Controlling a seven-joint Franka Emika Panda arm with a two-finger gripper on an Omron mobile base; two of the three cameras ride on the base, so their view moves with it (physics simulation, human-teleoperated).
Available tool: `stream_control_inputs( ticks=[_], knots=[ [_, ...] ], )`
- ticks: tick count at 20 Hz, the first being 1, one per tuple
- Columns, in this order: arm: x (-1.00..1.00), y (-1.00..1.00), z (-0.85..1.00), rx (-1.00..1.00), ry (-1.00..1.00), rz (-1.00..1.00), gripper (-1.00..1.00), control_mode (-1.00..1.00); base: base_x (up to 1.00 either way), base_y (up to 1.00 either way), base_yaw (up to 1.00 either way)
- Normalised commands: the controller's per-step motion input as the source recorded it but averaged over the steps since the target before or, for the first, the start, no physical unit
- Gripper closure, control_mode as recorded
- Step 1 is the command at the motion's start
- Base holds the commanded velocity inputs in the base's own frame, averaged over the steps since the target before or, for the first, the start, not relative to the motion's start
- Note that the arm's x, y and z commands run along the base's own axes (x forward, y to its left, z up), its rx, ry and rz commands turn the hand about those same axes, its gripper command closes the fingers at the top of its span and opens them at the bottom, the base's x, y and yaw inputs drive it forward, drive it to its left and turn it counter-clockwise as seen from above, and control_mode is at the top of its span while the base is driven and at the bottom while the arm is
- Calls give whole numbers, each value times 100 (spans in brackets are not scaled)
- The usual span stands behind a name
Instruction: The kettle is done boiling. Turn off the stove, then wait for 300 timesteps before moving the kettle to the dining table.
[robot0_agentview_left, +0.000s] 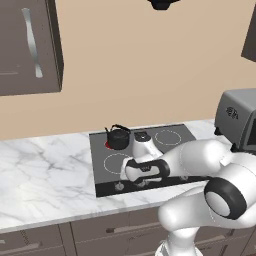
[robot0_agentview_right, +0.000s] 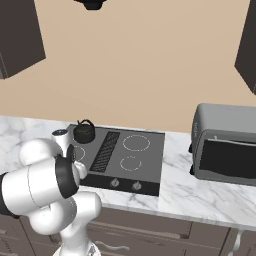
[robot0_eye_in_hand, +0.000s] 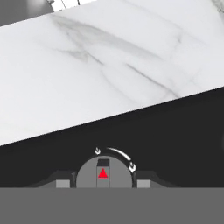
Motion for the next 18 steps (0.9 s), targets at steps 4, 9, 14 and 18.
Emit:
stream_control_inputs(
  ticks=[4, 9, 14, 18],
  knots=[
    [-4, 0, -3, 0, 0, -23, 100, -100, 0, 0, 0],
    [-6, 0, 0, 0, 0, -25, 100, -100, 0, 0, 0],
    [-7, 0, 0, 0, 0, -26, 100, -100, 0, 0, 0],
    [-4, 0, 0, 1, 0, -28, 100, -100, 0, 0, 0]
  ],
)
